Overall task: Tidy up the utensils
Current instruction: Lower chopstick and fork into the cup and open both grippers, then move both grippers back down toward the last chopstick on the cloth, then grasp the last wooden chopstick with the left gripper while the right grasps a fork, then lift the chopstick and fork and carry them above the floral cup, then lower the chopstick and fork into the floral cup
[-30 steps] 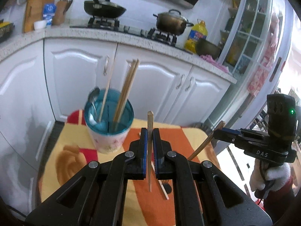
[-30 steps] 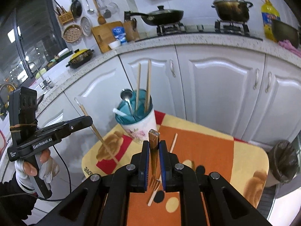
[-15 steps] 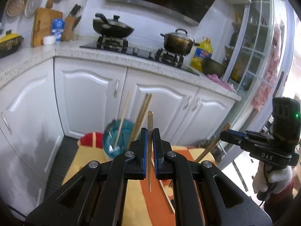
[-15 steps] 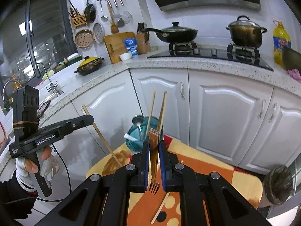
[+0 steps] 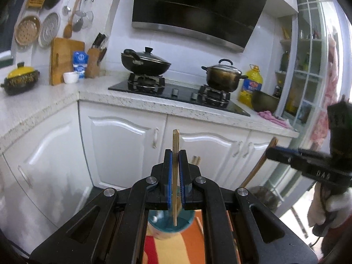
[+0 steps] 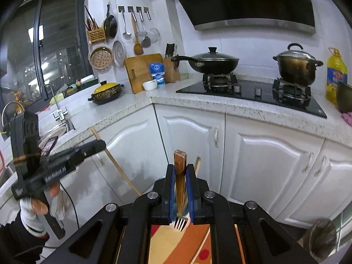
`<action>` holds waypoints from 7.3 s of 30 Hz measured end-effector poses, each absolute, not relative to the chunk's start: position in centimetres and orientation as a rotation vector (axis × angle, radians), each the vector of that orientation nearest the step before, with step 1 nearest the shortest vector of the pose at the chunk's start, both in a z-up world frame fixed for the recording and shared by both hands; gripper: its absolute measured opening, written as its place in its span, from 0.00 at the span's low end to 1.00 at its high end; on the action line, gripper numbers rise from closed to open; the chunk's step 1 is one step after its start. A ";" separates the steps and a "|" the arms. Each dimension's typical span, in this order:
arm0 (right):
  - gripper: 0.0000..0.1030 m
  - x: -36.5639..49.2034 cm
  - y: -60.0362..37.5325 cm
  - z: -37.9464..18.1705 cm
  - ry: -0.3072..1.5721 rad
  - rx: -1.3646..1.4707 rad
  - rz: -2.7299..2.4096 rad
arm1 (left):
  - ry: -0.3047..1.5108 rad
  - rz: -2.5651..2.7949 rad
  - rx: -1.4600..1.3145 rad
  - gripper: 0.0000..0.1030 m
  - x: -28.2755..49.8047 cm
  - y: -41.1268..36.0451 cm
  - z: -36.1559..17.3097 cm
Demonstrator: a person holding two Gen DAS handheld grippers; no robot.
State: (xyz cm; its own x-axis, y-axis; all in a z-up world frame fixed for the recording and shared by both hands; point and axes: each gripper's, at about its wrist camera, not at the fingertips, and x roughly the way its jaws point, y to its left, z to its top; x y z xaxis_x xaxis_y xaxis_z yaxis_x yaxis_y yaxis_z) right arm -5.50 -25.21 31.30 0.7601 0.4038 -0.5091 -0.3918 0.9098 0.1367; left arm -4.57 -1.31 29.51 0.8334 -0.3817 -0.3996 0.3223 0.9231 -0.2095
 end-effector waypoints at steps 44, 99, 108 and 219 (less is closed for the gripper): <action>0.32 2.6 -24.2 17.8 0.864 0.157 0.404 | 0.735 -0.336 -0.140 0.24 -0.1 -4.5 18.6; 0.39 -7.3 -33.0 6.0 1.116 0.142 0.171 | 0.903 -0.445 -0.050 0.42 -7.9 -10.6 12.5; 0.14 -5.5 -33.6 2.0 1.134 0.142 0.153 | 1.050 -0.461 -0.062 0.42 -5.9 -13.9 6.9; 0.06 -3.2 -24.3 27.7 0.668 0.008 0.464 | 0.515 -0.397 -0.150 0.04 -2.8 -1.7 29.2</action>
